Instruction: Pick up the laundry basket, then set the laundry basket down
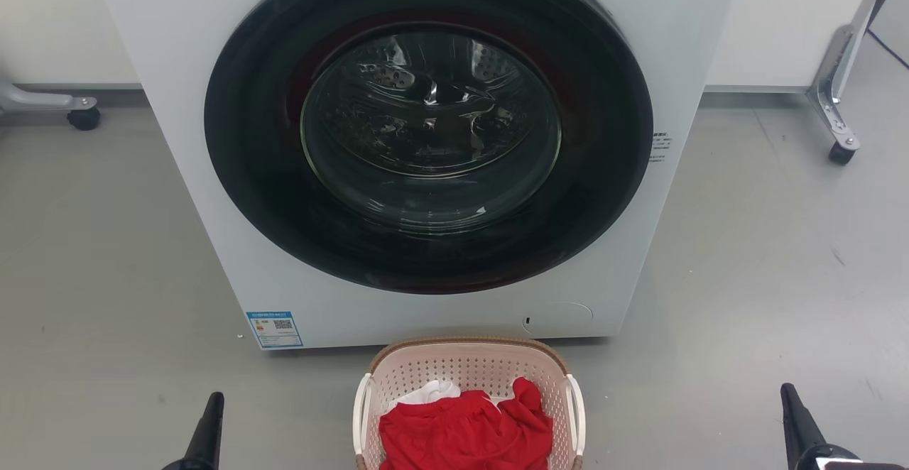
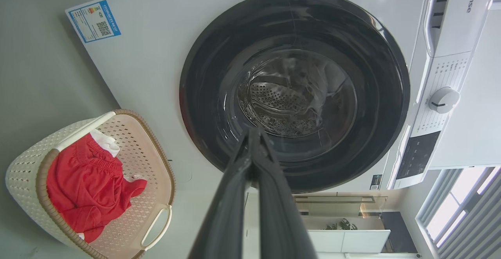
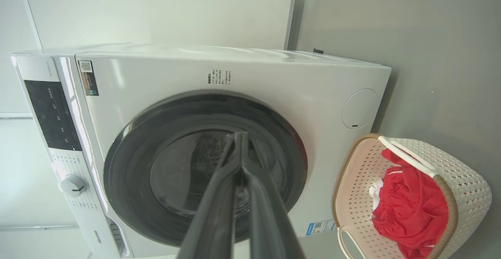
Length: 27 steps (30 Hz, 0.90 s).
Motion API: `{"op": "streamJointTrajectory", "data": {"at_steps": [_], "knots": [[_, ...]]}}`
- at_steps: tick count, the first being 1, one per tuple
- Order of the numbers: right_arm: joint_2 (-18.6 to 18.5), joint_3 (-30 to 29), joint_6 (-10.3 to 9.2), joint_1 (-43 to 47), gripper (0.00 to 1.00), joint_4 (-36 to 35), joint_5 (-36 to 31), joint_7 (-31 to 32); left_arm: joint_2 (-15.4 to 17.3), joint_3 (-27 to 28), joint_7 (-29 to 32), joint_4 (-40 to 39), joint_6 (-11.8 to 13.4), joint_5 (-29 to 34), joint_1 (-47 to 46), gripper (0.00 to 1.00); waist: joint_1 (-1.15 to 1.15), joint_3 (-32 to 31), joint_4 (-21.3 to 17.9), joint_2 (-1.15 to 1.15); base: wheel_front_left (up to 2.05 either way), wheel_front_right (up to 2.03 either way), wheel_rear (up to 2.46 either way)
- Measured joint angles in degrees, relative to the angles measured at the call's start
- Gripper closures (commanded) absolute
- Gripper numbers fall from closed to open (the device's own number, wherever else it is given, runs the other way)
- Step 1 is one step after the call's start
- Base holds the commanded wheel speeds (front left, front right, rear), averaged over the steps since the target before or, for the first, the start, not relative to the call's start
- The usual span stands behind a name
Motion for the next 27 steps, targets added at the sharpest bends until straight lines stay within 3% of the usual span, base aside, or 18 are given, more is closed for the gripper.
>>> {"op": "streamJointTrajectory", "data": {"at_steps": [8,27], "knots": [[0.01,-1.76,0.99,-0.90,1.00,0.29,4.80,1.42,-0.13,1.15,1.34,-0.02,-0.97,-5.48,-1.07,1.00,0.00,0.03,0.07,0.00,0.00,0.00,0.00],[0.01,-1.76,1.03,-1.25,1.00,0.31,4.82,1.42,-0.16,1.19,1.34,-0.03,-0.97,-5.59,-1.08,1.00,0.00,0.03,0.07,0.00,0.00,0.00,0.00]]}}
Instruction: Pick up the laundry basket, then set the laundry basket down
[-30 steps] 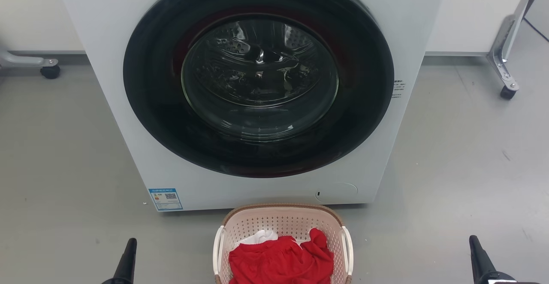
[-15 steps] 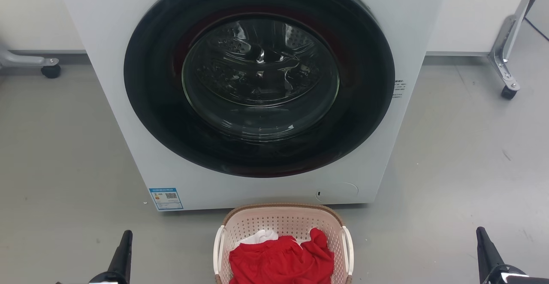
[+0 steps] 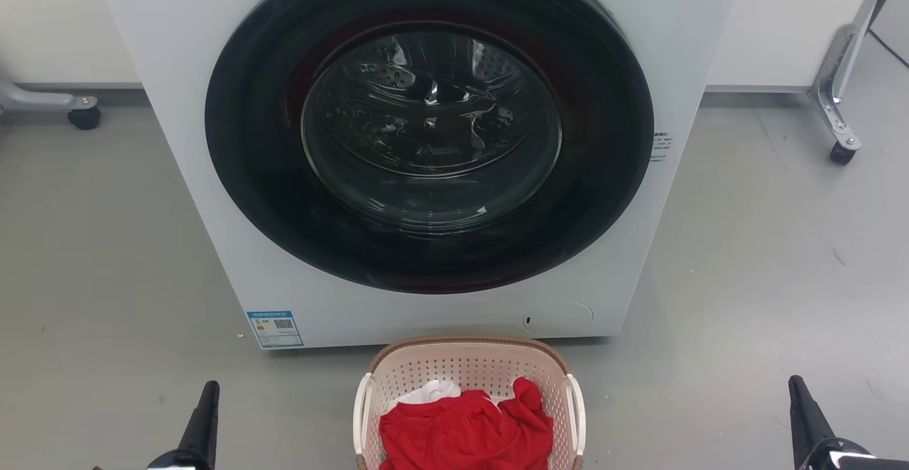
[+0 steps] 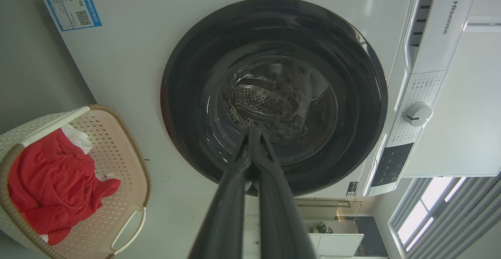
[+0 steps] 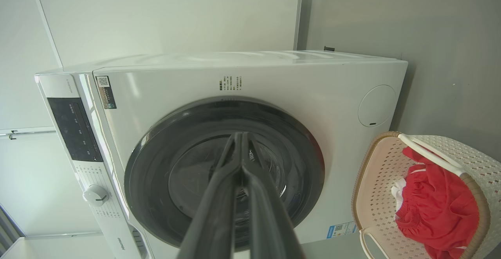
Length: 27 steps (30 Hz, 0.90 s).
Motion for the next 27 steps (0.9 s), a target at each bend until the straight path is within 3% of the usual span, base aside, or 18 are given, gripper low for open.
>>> {"op": "streamJointTrajectory", "data": {"at_steps": [27], "knots": [[0.00,0.00,0.01,-0.01,1.00,0.01,0.00,0.00,0.00,-0.01,0.00,-0.05,0.00,-0.01,0.00,1.00,0.00,0.00,0.00,0.00,0.00,0.00,0.00]]}}
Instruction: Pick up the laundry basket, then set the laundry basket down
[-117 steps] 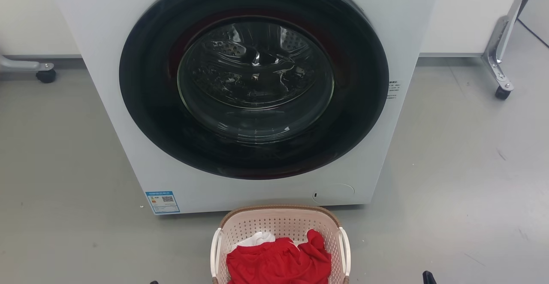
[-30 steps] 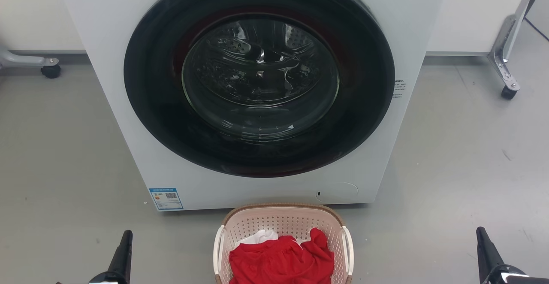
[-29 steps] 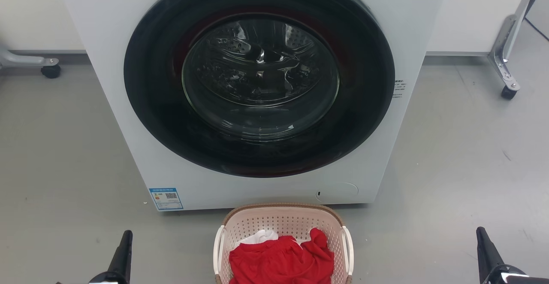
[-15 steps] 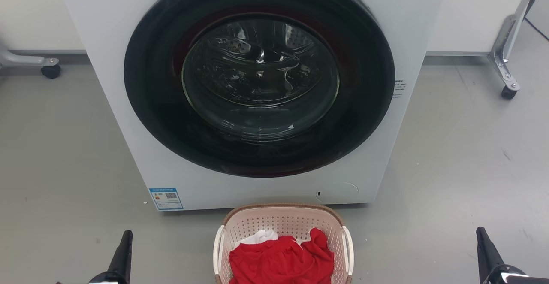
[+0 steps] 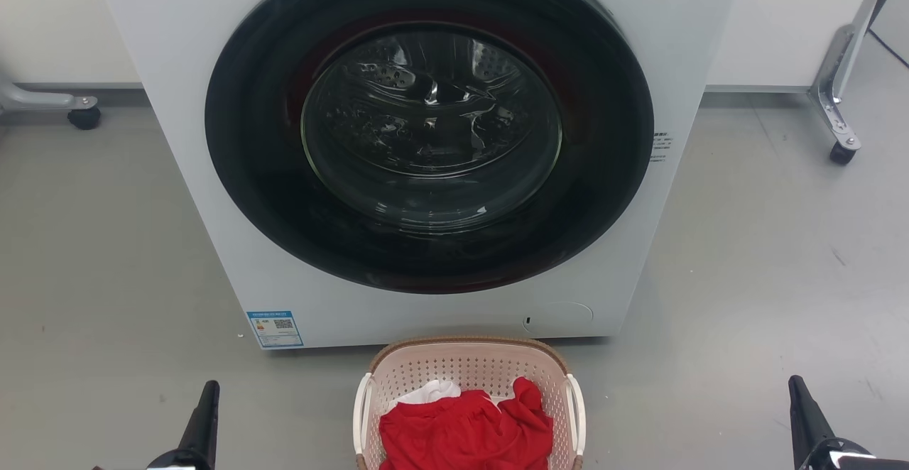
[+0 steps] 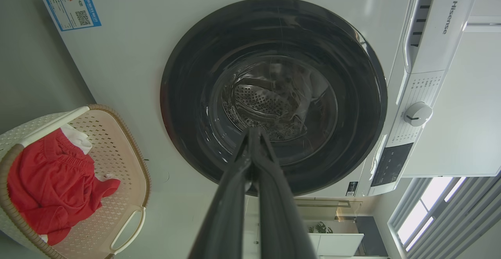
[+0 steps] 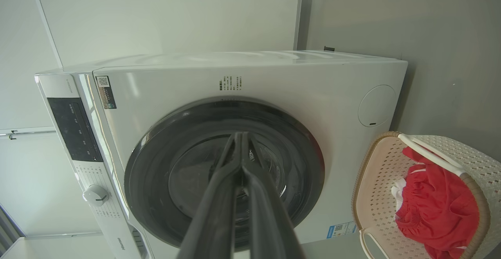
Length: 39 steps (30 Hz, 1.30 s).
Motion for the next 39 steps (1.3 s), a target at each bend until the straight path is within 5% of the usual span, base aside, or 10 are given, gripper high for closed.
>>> {"op": "streamJointTrajectory", "data": {"at_steps": [39], "knots": [[0.00,0.00,0.00,0.00,1.00,-0.01,0.00,0.00,0.00,0.00,0.00,-0.11,0.00,0.00,0.00,1.00,0.00,0.01,0.00,0.00,0.00,0.00,0.00]]}}
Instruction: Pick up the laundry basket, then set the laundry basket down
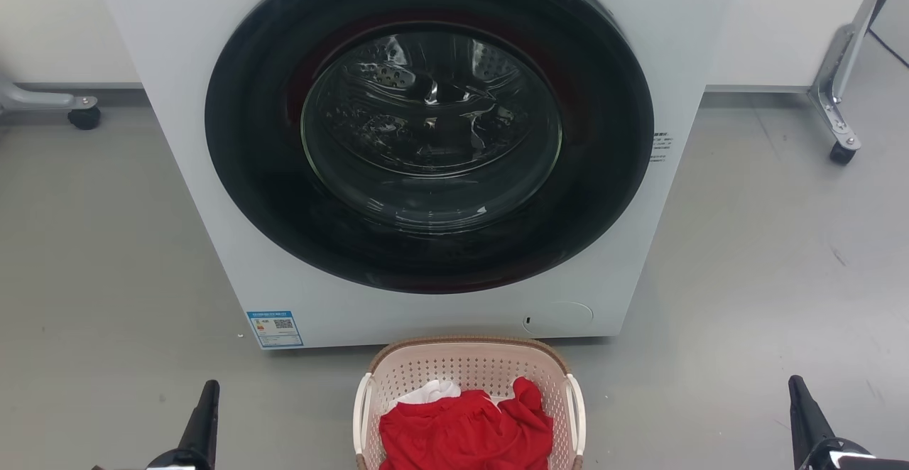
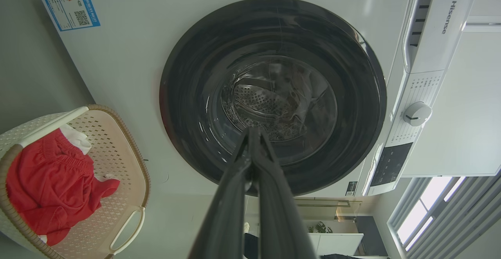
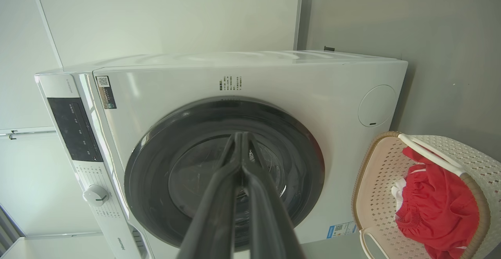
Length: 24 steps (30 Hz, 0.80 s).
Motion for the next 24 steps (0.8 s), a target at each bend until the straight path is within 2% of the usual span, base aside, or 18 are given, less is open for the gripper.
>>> {"op": "streamJointTrajectory", "data": {"at_steps": [24], "knots": [[0.00,0.00,0.00,0.00,1.00,-0.01,0.01,0.00,0.00,0.00,0.00,-0.04,0.00,0.00,0.00,1.00,0.00,0.00,0.00,0.00,0.00,0.00,0.00]]}}
